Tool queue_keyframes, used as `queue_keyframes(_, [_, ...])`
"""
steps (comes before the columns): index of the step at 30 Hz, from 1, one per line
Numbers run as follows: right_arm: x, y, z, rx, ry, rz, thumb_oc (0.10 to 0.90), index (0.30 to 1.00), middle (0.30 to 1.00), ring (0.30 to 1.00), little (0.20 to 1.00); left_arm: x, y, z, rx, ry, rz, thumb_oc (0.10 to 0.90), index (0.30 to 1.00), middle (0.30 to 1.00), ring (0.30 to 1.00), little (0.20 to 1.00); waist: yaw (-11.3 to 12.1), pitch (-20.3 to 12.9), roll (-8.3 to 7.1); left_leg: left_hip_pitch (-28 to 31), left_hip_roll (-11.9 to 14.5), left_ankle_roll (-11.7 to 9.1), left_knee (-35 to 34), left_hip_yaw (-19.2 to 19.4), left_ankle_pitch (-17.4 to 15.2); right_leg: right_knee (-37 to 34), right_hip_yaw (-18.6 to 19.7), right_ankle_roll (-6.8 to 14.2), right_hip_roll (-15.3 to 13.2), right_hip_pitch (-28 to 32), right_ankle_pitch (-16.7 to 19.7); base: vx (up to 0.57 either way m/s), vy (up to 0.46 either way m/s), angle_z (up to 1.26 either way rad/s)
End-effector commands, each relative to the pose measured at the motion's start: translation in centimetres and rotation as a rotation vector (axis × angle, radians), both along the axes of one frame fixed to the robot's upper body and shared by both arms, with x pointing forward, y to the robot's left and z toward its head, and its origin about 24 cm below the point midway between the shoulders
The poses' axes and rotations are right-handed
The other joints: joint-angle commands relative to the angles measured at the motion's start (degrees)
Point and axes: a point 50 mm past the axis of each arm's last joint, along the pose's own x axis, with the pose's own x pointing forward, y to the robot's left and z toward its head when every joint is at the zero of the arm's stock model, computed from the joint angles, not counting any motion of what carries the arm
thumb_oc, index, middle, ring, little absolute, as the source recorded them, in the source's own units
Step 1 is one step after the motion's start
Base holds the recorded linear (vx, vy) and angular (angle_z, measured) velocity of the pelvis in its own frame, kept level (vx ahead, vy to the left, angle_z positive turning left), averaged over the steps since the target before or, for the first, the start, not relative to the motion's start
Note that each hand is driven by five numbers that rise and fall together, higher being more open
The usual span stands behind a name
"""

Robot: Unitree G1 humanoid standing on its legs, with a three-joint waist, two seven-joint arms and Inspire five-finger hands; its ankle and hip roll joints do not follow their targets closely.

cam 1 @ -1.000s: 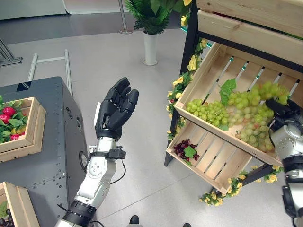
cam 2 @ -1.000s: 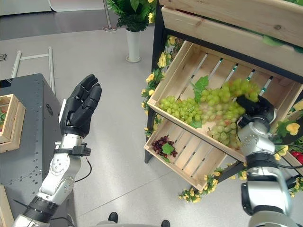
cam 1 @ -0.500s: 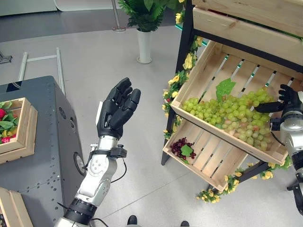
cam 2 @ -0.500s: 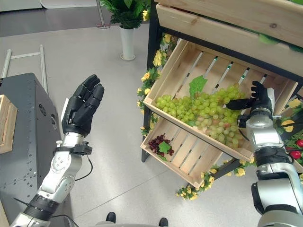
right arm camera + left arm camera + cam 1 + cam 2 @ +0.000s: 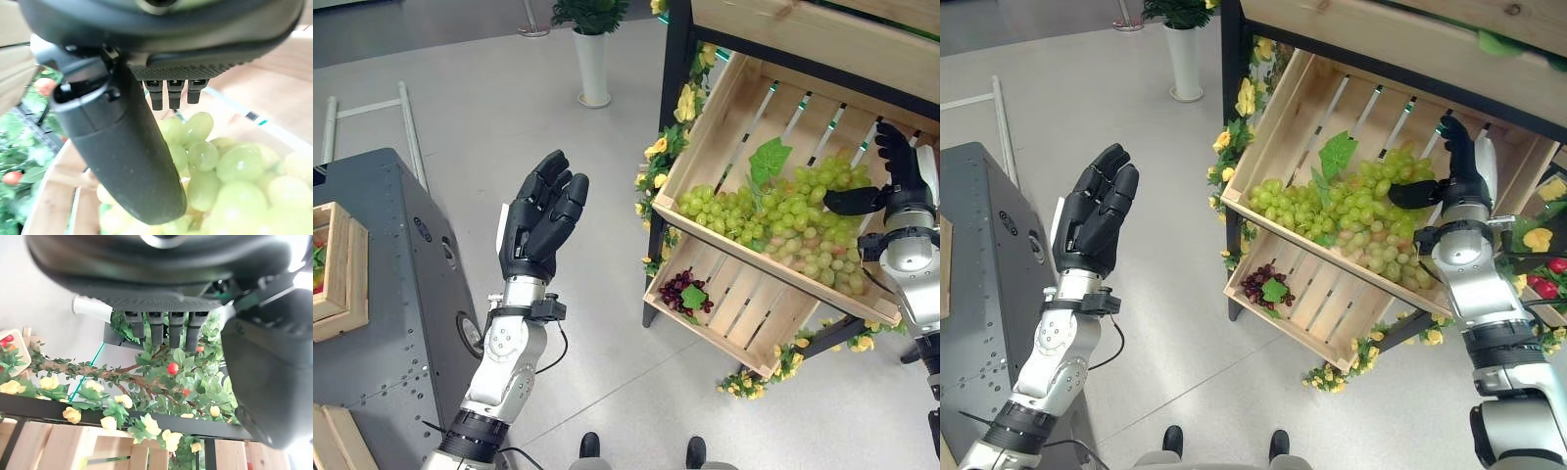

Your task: Pick up the fruits from the basket on one side to the basket on the other side

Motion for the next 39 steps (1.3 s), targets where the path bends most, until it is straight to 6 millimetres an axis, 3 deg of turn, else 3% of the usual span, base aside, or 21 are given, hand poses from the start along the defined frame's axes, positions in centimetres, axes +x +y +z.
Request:
queue_keyframes(1, [-1.0, 2.0, 5.2, 0.095, -0.27, 0.205, 0.8, 0.9, 0.9, 0.9, 0.9, -0.2, -0.8, 5.8, 0.031, -0.299, -0.05, 0.8, 0.9, 0.9, 0.9, 0.9, 0.15, -5.03, -1.67, 0.45, -0.66, 1.26, 0.09, -0.73, -4.76, 0.44, 0.08, 0.76, -3.12, 1.31, -0.6, 0.0, 0.008, -0.05])
queue_keyframes(6, [-2.2, 4.4, 4.1, 0.327, -0.24, 0.505, 0.8, 0.9, 0.9, 0.9, 0.9, -0.3, -0.5, 5.4, 0.031, -0.299, -0.034, 0.8, 0.9, 0.9, 0.9, 0.9, -0.58, -5.19, -1.57, 0.55, -0.56, 1.08, 0.09, -0.16, -4.95, 0.8, 0.47, 0.82, -3.14, 0.98, -0.85, 0.0, 0.01, -0.08])
queue_keyframes(15, [-4.0, 6.8, 2.1, 0.556, -0.209, 0.823, 0.8, 0.9, 0.9, 0.9, 0.9, -0.8, -0.1, 4.3, 0.016, -0.291, 0.007, 0.8, 0.9, 0.9, 0.9, 0.9, -1.19, -5.86, -1.24, 0.62, -0.76, 1.13, 0.09, 0.52, -5.22, 0.99, 0.74, 1.02, -3.53, 0.72, -1.08, 0.01, 0.033, -0.03])
queue_keyframes(20, [-5.0, 7.9, 2.7, 0.618, -0.346, 0.946, 0.8, 0.9, 0.9, 0.9, 0.9, -1.0, -0.2, 3.9, 0.004, -0.289, 0.02, 0.8, 0.9, 0.9, 0.9, 0.9, -0.77, -6.39, -0.98, 0.51, -1.16, 1.36, 0.09, 0.31, -5.36, 0.97, 0.08, 1.2, -4.11, 0.87, -1.15, 0.03, 0.084, -0.02])
queue_keyframes(22, [-5.9, 9.1, 3.8, 0.606, -0.477, 1.02, 0.8, 0.9, 0.9, 0.9, 0.9, -1.2, -0.4, 3.8, -0.007, -0.292, 0.03, 0.8, 0.9, 0.9, 0.9, 0.9, -0.11, -6.46, -0.77, 0.34, -1.82, 1.75, 0.09, 0.02, -5.51, 1.12, -0.65, 1.5, -4.89, 1.0, -1.06, 0.03, 0.168, 0.01])
queue_keyframes(27, [-6.8, 9.9, 4.4, 0.499, -0.6, 0.972, 0.8, 0.9, 0.9, 0.9, 0.9, -1.1, -0.8, 3.8, -0.008, -0.283, 0.032, 0.8, 0.9, 0.9, 0.9, 0.9, 0.83, -6.43, -0.55, 0.05, -3.35, 2.72, 0.09, -0.58, -6.06, 2.51, -1.4, 2.67, -6.69, 0.48, -0.87, 0.01, 0.156, 0.05])
queue_keyframes(35, [-6.5, 8.1, 4.5, 0.359, -0.648, 0.755, 0.8, 0.9, 0.9, 0.9, 0.9, -1.3, -0.3, 4.3, 0.007, -0.29, 0.047, 0.8, 0.9, 0.9, 0.9, 0.9, 1.7, -5.73, -0.81, 0.38, -4.51, 3.95, 0.09, -1.21, -6.51, 4.45, -1.15, 3.49, -8.13, -0.52, -0.31, 0.0, 0.042, 0.05])
queue_keyframes(39, [-7.2, 7.7, 5.7, 0.352, -0.777, 0.71, 0.8, 0.9, 0.9, 0.9, 0.9, -1.4, -0.4, 4.5, -0.001, -0.3, 0.058, 0.8, 0.9, 0.9, 0.9, 0.9, 1.74, -5.46, -0.83, 0.34, -4.02, 3.95, 0.09, -0.91, -6.37, 3.43, -0.56, 3.61, -7.55, -0.51, 0.06, -0.01, -0.076, -0.02])
